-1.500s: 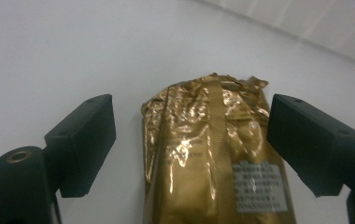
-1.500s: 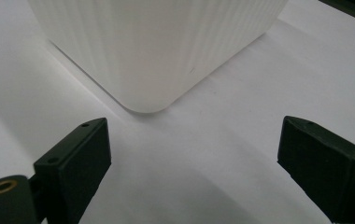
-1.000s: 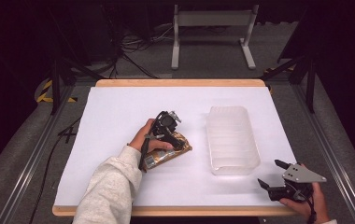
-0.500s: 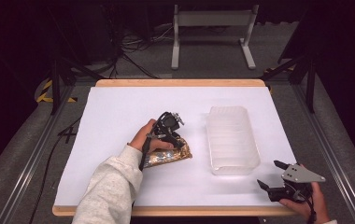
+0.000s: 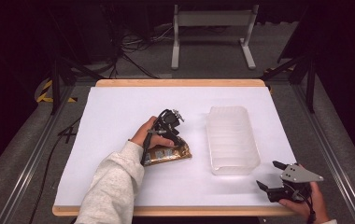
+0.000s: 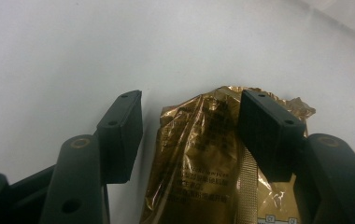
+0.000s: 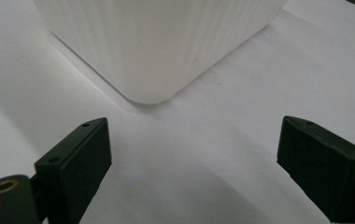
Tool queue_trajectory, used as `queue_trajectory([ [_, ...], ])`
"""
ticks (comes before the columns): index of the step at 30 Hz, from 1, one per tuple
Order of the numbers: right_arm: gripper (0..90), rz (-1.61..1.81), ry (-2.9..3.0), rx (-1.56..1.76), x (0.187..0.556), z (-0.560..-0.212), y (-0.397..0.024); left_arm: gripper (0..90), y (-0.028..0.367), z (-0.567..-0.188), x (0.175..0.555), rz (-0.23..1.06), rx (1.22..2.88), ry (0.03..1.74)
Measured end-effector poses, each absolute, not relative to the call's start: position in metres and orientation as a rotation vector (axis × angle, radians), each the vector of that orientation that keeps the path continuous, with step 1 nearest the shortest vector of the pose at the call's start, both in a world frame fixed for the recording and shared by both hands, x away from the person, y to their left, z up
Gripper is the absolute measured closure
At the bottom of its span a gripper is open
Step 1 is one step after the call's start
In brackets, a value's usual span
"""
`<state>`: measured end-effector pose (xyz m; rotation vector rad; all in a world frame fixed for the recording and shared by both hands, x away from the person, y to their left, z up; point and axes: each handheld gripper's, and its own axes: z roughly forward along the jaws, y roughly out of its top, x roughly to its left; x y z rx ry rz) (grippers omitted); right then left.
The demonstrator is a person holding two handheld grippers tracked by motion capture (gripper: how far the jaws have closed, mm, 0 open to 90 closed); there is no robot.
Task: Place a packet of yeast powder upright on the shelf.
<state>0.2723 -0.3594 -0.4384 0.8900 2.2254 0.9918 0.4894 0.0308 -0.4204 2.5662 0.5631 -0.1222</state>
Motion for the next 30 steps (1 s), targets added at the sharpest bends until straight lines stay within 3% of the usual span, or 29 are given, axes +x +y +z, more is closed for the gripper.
queue_trajectory([
  [3, 10.6, 0.994, 2.23, 0.89, 0.273, -0.438, -0.359, 39.1, 0.028, -0.421, 0.486, -0.137, 2.599, 0.515],
  [7, 10.6, 1.0, 2.234, 0.89, 0.273, -0.439, -0.359, 57.4, 0.026, -0.417, 0.485, -0.138, 2.614, 0.49],
  [9, 10.6, 0.999, 2.241, 0.895, 0.273, -0.439, -0.359, 74.5, 0.029, -0.409, 0.486, -0.171, 2.564, 0.484],
  [11, 10.6, 0.997, 2.241, 0.897, 0.274, -0.439, -0.359, 79.9, 0.028, -0.406, 0.484, -0.134, 2.593, 0.47],
  [18, 10.6, 1.003, 2.238, 0.893, 0.274, -0.439, -0.359, 87.8, 0.024, -0.398, 0.476, -0.04, 2.642, 0.406],
  [24, 10.6, 1.005, 2.238, 0.898, 0.273, -0.438, -0.359, 88.9, 0.035, -0.378, 0.463, 0.063, 2.546, 0.411],
  [28, 10.6, 1.008, 2.232, 0.894, 0.273, -0.437, -0.359, 89.1, 0.049, -0.356, 0.446, 0.202, 2.417, 0.443],
  [30, 10.6, 1.007, 2.231, 0.894, 0.273, -0.437, -0.359, 89.2, 0.054, -0.349, 0.441, 0.196, 2.38, 0.432],
])
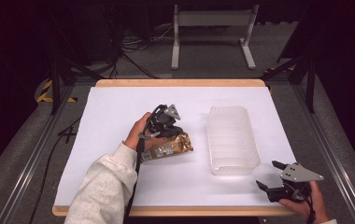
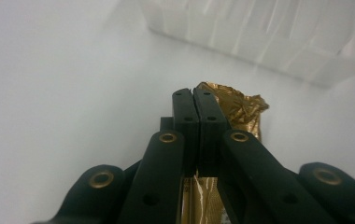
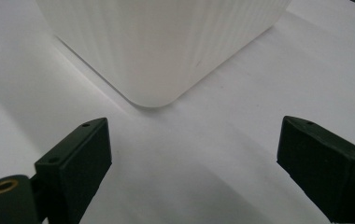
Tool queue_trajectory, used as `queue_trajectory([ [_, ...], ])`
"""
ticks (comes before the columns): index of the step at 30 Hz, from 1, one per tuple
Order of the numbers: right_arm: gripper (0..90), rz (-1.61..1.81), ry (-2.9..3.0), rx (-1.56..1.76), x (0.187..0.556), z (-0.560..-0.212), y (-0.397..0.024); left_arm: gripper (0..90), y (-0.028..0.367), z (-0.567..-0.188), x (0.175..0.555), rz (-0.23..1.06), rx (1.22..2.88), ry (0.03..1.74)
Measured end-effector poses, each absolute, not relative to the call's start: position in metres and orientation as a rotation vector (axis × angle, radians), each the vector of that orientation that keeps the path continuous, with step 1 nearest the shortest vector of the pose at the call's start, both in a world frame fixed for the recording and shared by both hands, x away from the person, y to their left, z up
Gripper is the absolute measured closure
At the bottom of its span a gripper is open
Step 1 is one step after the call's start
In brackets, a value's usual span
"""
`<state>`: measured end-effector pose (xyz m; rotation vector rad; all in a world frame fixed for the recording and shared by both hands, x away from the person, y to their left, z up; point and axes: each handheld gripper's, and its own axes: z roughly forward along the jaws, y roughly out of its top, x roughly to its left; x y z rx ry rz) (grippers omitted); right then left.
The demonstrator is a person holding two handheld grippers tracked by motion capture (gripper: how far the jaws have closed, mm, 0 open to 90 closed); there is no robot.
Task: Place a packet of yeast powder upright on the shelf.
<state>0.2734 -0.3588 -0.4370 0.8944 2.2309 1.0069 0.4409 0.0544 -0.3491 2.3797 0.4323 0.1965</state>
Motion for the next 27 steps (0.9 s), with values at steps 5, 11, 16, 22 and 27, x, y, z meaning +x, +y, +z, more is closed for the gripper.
queue_trajectory([
  [5, 10.6, 1.013, 2.233, 0.891, 0.274, -0.437, -0.357, 89.4, 0.066, -0.332, 0.423, 0.273, 2.252, 0.432],
  [11, 10.6, 1.012, 2.234, 0.89, 0.274, -0.437, -0.357, 89.4, 0.073, -0.326, 0.411, 0.303, 2.151, 0.432],
  [16, 10.6, 1.012, 2.233, 0.892, 0.274, -0.437, -0.357, 89.7, 0.075, -0.32, 0.404, 0.367, 2.096, 0.443],
  [22, 10.6, 1.012, 2.233, 0.893, 0.274, -0.437, -0.357, 89.7, 0.075, -0.308, 0.399, 0.395, 2.007, 0.437],
  [27, 10.6, 1.016, 2.231, 0.889, 0.274, -0.437, -0.357, 89.7, 0.068, -0.3, 0.398, 0.384, 1.969, 0.423],
])
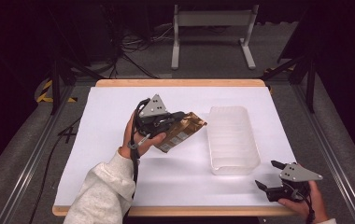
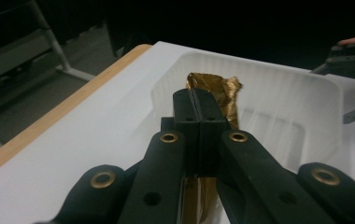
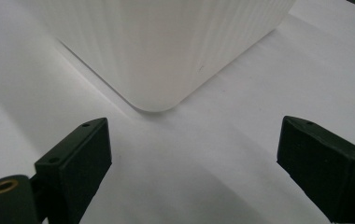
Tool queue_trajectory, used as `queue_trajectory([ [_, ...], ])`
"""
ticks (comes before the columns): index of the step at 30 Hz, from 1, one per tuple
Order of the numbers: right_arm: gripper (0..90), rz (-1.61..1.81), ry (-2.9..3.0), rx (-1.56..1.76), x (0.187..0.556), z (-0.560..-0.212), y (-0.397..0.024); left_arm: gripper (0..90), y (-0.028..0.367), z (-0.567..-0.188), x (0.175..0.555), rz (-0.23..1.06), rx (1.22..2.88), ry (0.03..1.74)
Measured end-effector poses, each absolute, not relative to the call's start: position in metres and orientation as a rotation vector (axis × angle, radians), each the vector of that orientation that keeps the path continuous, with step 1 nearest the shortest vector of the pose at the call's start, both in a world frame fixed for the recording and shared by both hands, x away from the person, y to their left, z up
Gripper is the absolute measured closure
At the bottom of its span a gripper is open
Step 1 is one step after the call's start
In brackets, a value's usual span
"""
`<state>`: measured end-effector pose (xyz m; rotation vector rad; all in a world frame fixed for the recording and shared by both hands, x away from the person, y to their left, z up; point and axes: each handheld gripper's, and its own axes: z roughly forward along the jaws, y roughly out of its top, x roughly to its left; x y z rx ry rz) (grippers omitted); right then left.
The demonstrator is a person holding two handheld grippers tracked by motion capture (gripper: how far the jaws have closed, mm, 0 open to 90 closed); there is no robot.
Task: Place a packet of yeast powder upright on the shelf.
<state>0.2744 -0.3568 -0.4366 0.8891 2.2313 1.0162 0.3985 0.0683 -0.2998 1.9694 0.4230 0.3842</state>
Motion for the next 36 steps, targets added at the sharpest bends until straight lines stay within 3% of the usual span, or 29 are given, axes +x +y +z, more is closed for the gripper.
queue_trajectory([
  [10, 10.6, 1.028, 2.216, 0.898, 0.273, -0.436, -0.358, 89.7, 0.037, -0.284, 0.403, 0.355, 1.862, 0.392],
  [36, 10.6, 1.028, 2.213, 0.89, 0.271, -0.435, -0.359, 89.5, -0.047, -0.271, 0.409, 0.225, 1.796, 0.285],
])
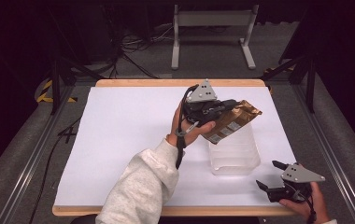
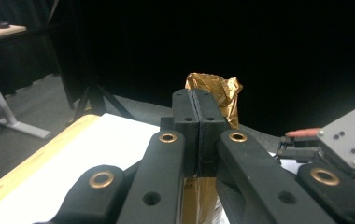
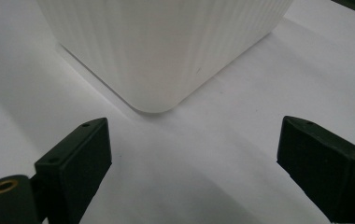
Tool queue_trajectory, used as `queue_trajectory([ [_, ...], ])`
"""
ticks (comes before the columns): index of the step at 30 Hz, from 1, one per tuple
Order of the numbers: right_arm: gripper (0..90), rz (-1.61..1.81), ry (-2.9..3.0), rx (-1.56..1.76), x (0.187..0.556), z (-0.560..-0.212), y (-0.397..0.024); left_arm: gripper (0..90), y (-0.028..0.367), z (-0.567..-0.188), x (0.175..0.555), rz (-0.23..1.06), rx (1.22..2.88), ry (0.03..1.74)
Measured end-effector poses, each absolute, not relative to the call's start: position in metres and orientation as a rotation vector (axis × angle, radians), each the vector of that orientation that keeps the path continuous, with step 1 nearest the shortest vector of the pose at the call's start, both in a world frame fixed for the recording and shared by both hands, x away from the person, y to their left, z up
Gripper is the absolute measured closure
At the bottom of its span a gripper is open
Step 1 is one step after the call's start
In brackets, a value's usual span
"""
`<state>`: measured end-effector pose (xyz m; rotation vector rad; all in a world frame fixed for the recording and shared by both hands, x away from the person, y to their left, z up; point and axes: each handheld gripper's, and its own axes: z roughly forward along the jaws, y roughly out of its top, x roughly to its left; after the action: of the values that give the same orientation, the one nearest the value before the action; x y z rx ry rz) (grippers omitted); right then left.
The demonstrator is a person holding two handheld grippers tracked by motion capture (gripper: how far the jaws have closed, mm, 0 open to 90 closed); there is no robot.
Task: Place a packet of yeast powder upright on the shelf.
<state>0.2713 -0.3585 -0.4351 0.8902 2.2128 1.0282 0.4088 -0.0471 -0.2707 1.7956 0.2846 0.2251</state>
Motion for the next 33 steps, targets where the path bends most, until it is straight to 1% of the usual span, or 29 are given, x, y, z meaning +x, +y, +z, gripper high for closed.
queue_trajectory([
  [2, 10.6, 1.028, 2.211, 0.894, 0.271, -0.435, -0.359, 89.6, -0.054, -0.273, 0.409, 0.231, 1.794, 0.283],
  [8, 10.6, 1.03, 2.213, 0.9, 0.271, -0.436, -0.36, 89.6, -0.069, -0.28, 0.413, 0.191, 1.757, 0.303],
  [10, 10.6, 1.031, 2.212, 0.901, 0.271, -0.436, -0.361, 89.6, -0.072, -0.282, 0.412, 0.219, 1.746, 0.325],
  [12, 10.6, 1.033, 2.213, 0.903, 0.271, -0.436, -0.361, 89.5, -0.077, -0.284, 0.413, 0.217, 1.73, 0.347],
  [13, 10.6, 1.034, 2.213, 0.903, 0.271, -0.436, -0.361, 89.5, -0.078, -0.286, 0.412, 0.241, 1.725, 0.364],
  [15, 10.6, 1.033, 2.214, 0.903, 0.271, -0.436, -0.361, 89.5, -0.083, -0.29, 0.411, 0.23, 1.713, 0.38],
  [17, 10.6, 1.034, 2.214, 0.902, 0.271, -0.436, -0.361, 89.5, -0.085, -0.292, 0.41, 0.253, 1.713, 0.386],
  [19, 10.6, 1.035, 2.215, 0.903, 0.271, -0.436, -0.361, 89.5, -0.088, -0.296, 0.409, 0.239, 1.703, 0.396],
  [24, 10.6, 1.038, 2.214, 0.904, 0.271, -0.436, -0.361, 89.5, -0.097, -0.298, 0.406, 0.293, 1.688, 0.437],
  [27, 10.6, 1.039, 2.216, 0.903, 0.271, -0.436, -0.362, 89.5, -0.102, -0.302, 0.405, 0.296, 1.687, 0.444],
  [33, 10.6, 1.037, 2.217, 0.901, 0.271, -0.436, -0.361, 89.5, -0.107, -0.316, 0.405, 0.253, 1.686, 0.466],
])
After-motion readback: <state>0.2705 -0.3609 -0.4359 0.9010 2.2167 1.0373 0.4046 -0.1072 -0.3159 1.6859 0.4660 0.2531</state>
